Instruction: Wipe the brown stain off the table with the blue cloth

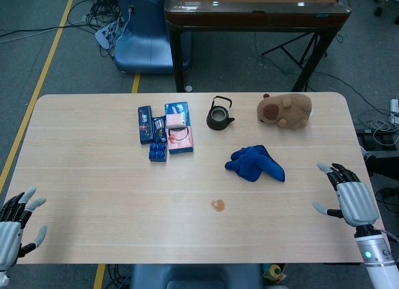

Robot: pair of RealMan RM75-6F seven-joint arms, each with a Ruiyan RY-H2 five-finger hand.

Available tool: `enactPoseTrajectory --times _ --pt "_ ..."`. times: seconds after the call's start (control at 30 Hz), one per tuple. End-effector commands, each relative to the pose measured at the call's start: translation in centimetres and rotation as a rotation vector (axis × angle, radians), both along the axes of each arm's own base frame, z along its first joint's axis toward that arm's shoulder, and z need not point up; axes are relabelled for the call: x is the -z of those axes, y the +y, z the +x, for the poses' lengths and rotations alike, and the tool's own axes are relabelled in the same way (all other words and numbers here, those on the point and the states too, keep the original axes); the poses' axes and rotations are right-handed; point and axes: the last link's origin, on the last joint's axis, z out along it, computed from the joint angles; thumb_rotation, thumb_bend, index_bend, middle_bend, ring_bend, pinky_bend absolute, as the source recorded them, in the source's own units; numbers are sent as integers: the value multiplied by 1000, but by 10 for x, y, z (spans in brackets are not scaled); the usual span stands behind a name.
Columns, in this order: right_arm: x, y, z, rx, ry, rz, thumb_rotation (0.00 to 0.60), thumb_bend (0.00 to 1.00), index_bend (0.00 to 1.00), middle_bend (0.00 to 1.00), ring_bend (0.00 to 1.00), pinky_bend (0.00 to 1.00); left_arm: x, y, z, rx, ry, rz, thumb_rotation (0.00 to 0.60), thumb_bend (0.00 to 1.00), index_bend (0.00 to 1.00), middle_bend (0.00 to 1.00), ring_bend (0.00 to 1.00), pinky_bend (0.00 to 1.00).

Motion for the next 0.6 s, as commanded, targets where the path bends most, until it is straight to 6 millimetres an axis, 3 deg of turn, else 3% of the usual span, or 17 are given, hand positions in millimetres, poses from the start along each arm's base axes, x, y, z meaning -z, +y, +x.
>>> enactPoseTrajectory --times 0.03,0.23,0.6 --pt "6 -14 9 -17 16 33 600 193 152 257 144 217 0 1 0 1 0 2 600 358 208 47 44 49" --pt "24 -50 30 -63 51 109 600 189 152 257 144 216 1 1 0 -1 -2 2 600 359 208 47 44 49" --pt "83 -119 58 -67 80 259 600 187 152 256 144 217 -7 -6 -6 -25 -7 34 600 358 208 47 44 49"
